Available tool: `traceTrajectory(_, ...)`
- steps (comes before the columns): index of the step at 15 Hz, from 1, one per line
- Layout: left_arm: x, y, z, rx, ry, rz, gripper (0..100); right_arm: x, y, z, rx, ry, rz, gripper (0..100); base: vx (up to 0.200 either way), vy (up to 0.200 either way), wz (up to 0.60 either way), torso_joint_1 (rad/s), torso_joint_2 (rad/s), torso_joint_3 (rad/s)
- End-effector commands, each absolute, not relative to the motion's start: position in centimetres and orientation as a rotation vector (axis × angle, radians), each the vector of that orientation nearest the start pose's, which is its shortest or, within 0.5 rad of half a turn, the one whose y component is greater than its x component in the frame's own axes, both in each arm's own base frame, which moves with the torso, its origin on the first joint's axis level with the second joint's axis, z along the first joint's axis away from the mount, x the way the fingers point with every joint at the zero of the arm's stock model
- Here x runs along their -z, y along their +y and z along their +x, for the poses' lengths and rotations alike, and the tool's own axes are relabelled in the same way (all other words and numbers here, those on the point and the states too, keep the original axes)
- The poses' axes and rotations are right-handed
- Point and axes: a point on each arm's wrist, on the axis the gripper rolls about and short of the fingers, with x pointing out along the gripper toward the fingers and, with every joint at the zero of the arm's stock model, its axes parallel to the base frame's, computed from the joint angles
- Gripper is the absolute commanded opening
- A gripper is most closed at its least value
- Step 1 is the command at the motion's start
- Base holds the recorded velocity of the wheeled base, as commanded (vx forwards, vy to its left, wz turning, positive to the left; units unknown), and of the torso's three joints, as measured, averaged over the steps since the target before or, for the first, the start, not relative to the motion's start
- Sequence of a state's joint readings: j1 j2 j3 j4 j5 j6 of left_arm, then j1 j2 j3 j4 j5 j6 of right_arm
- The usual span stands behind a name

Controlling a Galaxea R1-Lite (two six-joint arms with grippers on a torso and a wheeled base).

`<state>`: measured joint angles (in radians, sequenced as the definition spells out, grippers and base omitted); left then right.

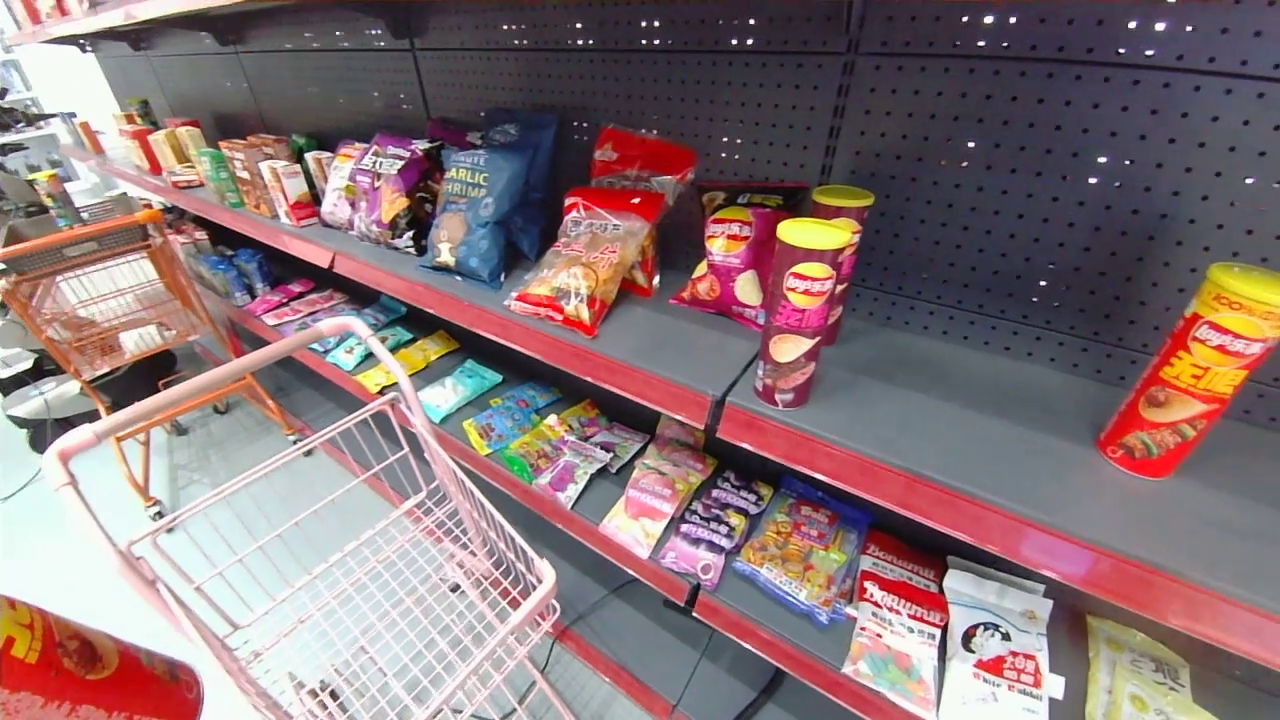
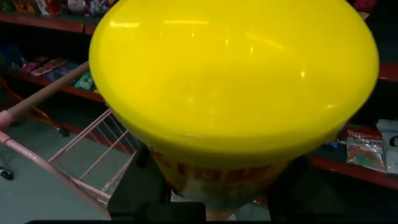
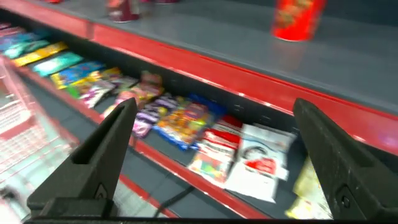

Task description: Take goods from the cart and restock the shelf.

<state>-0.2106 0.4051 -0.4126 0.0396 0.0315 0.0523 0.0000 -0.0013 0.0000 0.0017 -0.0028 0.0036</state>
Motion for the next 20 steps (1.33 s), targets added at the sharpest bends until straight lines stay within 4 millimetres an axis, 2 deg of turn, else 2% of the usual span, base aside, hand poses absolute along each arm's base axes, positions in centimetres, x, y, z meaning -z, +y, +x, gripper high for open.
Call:
traceTrajectory(1,-19.03,0.06,0.07,0.18,0.03,0.056,0,-7.53,-0.01,-2.28,0.003,0.002,0.003,100,0.0,0.0,-0.6,-0.002,-0.02,-0.002)
traceTrajectory(9,-18.64,0.13,-0.11,0.166,0.028,0.171,0,-7.53,-0.01,-2.28,0.002,0.002,0.003,100,0.0,0.0,-0.6,0.01,0.0,-0.001)
traceTrajectory(13,-18.58,0.17,-0.18,0.155,0.024,0.204,0,-7.53,-0.01,-2.28,0.002,0.002,0.003,100,0.0,0.0,0.0,0.0,0.0,0.0)
traceTrajectory(17,-18.49,0.17,-0.21,0.155,0.024,0.204,0,-7.53,-0.01,-2.28,0.003,0.002,0.002,100,0.2,0.0,0.0,-0.008,0.0,0.005)
traceTrajectory(20,-18.47,0.24,-0.6,0.161,0.004,0.205,0,-7.53,-0.01,-2.28,0.003,0.002,0.0,100,0.0,0.0,0.0,0.0,0.0,0.0)
